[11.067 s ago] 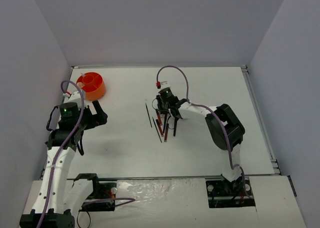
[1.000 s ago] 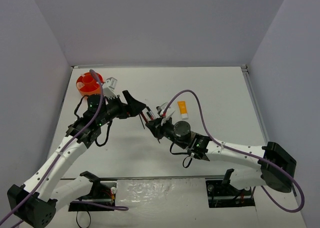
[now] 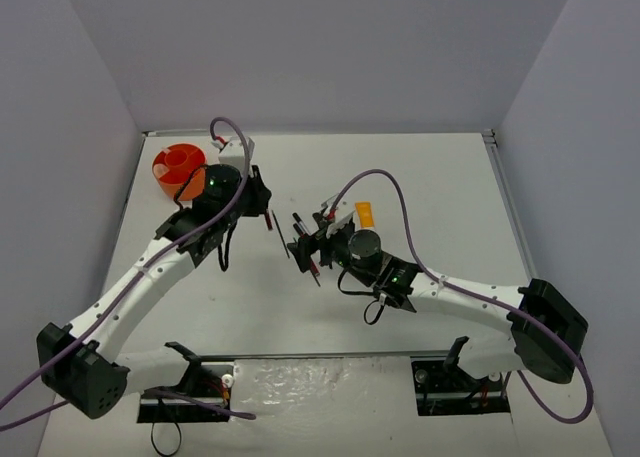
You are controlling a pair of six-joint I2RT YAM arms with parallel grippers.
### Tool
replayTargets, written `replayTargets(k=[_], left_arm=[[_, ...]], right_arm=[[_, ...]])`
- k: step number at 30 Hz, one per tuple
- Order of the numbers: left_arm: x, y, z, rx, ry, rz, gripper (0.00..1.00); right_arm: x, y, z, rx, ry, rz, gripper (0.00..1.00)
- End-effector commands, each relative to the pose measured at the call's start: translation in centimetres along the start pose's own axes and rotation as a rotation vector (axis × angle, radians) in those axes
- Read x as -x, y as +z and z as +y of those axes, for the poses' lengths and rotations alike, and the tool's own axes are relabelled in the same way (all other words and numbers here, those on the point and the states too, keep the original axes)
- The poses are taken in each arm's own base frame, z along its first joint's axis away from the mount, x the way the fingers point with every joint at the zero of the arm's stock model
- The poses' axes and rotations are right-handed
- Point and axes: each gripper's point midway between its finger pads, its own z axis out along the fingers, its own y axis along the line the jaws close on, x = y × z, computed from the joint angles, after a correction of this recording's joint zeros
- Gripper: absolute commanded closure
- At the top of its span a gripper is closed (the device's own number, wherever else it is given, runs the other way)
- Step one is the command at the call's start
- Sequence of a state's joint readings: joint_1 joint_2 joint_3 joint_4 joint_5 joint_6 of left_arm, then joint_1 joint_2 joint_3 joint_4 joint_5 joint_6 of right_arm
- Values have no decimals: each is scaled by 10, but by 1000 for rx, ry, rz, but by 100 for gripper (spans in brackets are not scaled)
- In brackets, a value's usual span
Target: Organize the makeup
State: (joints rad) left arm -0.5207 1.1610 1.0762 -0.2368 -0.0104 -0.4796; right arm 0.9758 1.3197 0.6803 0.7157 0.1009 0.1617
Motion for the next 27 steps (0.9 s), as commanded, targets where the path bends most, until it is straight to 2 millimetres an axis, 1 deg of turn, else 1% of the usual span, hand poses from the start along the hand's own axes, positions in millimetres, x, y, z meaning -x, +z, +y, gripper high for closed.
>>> replayTargets(k=[1,3,5,7,8,9,10,11,13,15,16,17,19,22,25,27], left_arm=[[93,7,56,297,172,-162,100],[120,11,81,364,172,-199,100],[132,25,106,419,194,-203,100],[146,43,129,466,223,-194,100],[151,47,137,475,225,-196,100],[153,59,158,500,215,-178,100],[159,67,172,504,204,-177,100],[169,70,175,482,193,-193,100],[176,85,201,487,162,-198,100],[191,93,208,466,165,-236,100],[196,97,214,465,169,-246,100],[190,104,218,467,168,-231,100],[192,118,231,451,164,-223,100],[192,125,258,479,159,-206,100],[177,136,272,491,157,-167,100],[163,144,280,505,168,-138,100]], right_arm=[[25,-8,-34,-88,21,-77,0],[16,-10,-49,-123,27,-58,0],[11,-12,-56,-147,31,-48,1],[2,-13,-57,-142,32,-30,1],[2,-13,-57,-138,36,-35,1],[-2,-12,-56,-131,37,-29,1],[-6,-12,-55,-126,38,-21,1],[-9,-11,-56,-125,37,-13,1],[-14,-8,-56,-124,32,1,1],[-17,-6,-54,-111,31,9,1],[-19,-5,-54,-107,29,14,1],[-21,-4,-54,-107,28,20,1],[-24,-2,-52,-92,24,29,1],[-28,1,-51,-83,18,40,1],[-32,2,-53,-89,15,52,1],[-34,3,-53,-87,14,57,1]])
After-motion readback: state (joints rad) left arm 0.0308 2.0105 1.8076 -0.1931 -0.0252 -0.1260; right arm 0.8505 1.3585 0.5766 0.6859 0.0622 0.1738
